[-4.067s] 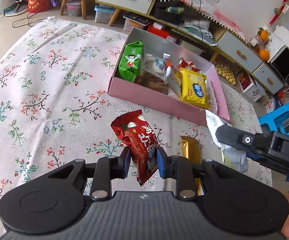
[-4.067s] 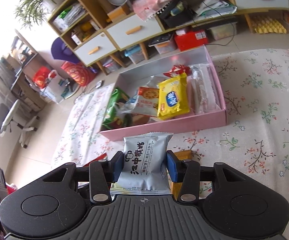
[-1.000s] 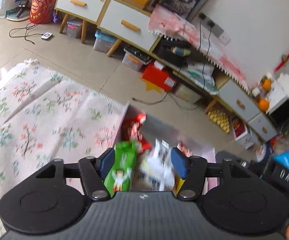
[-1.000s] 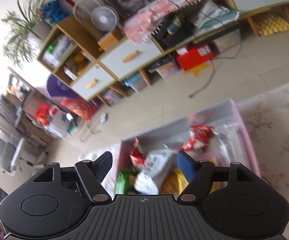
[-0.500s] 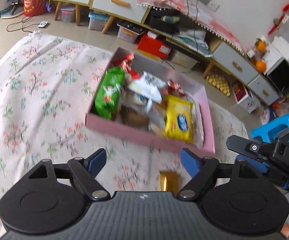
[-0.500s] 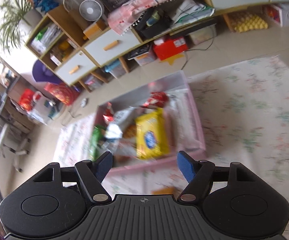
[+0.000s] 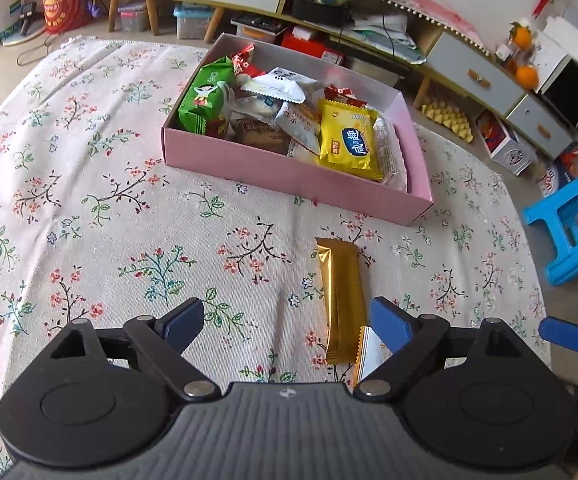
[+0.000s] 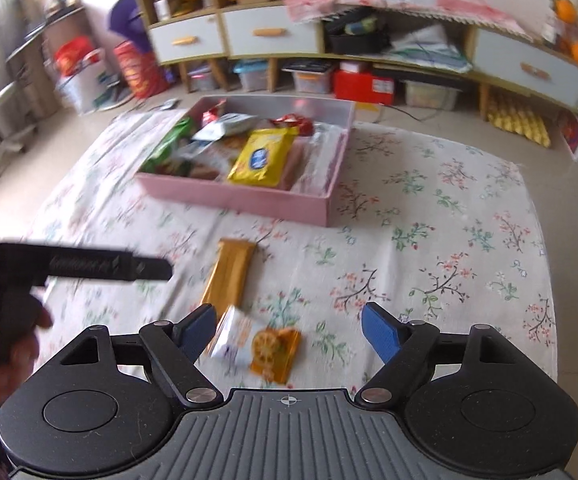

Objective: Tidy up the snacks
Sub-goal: 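Grasp gold-wrapped bar with left tool while right tool grasps orange jam-biscuit pack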

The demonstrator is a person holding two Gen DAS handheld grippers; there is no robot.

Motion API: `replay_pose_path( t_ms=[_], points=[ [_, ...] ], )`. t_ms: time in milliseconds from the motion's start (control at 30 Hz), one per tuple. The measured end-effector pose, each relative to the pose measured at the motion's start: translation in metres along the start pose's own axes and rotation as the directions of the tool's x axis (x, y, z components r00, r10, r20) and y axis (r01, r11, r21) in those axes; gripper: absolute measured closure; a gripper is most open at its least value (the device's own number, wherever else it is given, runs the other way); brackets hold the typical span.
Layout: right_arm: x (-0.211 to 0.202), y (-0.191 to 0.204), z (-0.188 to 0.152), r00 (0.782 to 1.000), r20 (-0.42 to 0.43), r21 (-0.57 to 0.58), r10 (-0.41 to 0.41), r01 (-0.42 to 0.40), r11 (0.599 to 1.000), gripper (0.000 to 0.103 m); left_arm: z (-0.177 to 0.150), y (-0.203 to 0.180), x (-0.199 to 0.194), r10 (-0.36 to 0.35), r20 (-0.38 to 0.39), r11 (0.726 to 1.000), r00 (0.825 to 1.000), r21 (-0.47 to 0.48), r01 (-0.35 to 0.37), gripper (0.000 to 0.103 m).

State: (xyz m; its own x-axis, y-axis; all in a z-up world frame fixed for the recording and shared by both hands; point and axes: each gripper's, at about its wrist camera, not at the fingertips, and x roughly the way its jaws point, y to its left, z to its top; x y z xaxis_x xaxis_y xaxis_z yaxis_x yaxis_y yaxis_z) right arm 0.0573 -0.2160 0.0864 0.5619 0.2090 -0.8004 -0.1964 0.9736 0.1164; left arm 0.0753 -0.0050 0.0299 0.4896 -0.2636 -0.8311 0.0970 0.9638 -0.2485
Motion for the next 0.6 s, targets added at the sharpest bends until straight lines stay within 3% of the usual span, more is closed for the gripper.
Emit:
replay_pose_path(
  t_ms=[167, 300, 600],
  points=[
    [0.007, 0.007, -0.015, 0.999, -0.038, -0.090, 0.030, -0.033, 0.995, 0.017, -0.007, -0.011, 0.009, 0.037, 0.015, 0.998, 0.999, 0.057, -0.038, 0.013],
    [0.008, 0.010, -0.021, 0.999, -0.042, -0.138, 0.022, -0.028, 0.990, 0.017, -0.011, -0.018, 0.024, 0.024, 0.001, 0.998, 1.000, 0.050, -0.024, 0.014],
    [0.020, 0.012, -0.024, 0.998, -0.066, -0.172, 0.006, -0.018, 0.985, 0.017, -0.016, -0.043, 0.054, 0.045, 0.004, 0.992, 0.999, 0.121, -0.045, 0.018]
  ],
)
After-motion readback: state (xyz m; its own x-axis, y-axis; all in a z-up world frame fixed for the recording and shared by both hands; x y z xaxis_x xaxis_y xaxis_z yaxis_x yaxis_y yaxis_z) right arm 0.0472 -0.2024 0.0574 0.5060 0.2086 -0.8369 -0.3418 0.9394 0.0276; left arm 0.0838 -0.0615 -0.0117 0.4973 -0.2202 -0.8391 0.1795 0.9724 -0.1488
